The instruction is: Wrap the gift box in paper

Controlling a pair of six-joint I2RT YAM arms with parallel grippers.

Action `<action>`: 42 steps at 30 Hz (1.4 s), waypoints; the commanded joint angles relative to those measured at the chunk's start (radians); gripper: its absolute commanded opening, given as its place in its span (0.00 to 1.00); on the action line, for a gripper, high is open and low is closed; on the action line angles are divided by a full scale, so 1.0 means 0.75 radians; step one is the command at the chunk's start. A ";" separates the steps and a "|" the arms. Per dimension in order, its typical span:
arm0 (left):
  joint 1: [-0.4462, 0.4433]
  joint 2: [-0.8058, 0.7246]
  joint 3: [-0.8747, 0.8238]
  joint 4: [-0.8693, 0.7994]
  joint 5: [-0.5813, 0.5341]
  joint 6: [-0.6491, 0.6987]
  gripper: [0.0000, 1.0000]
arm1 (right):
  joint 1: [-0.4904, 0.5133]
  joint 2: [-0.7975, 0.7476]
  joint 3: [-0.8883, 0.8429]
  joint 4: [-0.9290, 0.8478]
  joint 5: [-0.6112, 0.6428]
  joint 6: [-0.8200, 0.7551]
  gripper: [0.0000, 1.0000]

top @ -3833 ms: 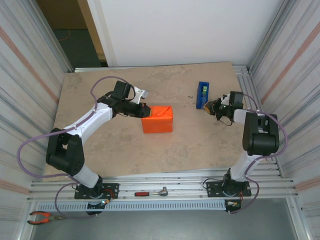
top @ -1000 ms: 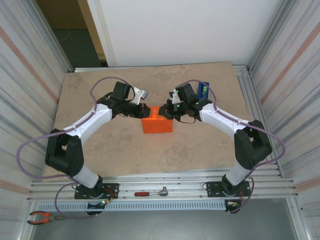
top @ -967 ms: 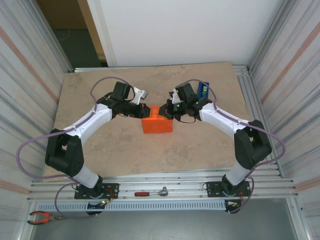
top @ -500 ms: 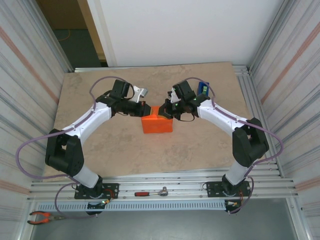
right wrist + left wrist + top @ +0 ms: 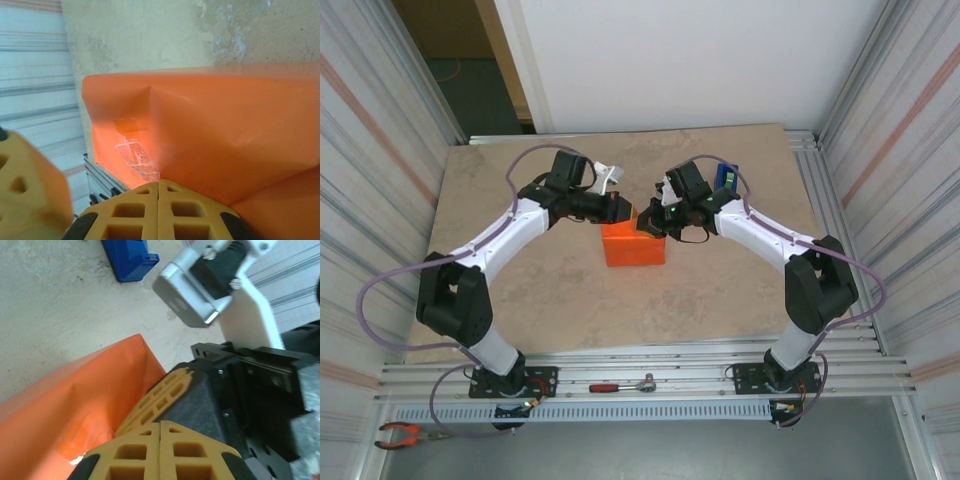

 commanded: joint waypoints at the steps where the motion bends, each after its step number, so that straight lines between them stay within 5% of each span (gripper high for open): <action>1: -0.006 0.037 -0.006 0.030 -0.016 -0.009 0.01 | 0.020 0.076 -0.080 -0.119 0.090 -0.027 0.00; 23: 0.000 0.038 0.111 -0.074 -0.082 0.052 0.01 | 0.022 0.068 -0.112 -0.075 0.074 -0.007 0.00; 42: 0.012 -0.044 -0.209 -0.066 -0.134 0.135 0.00 | 0.027 0.058 -0.083 -0.077 0.065 -0.019 0.00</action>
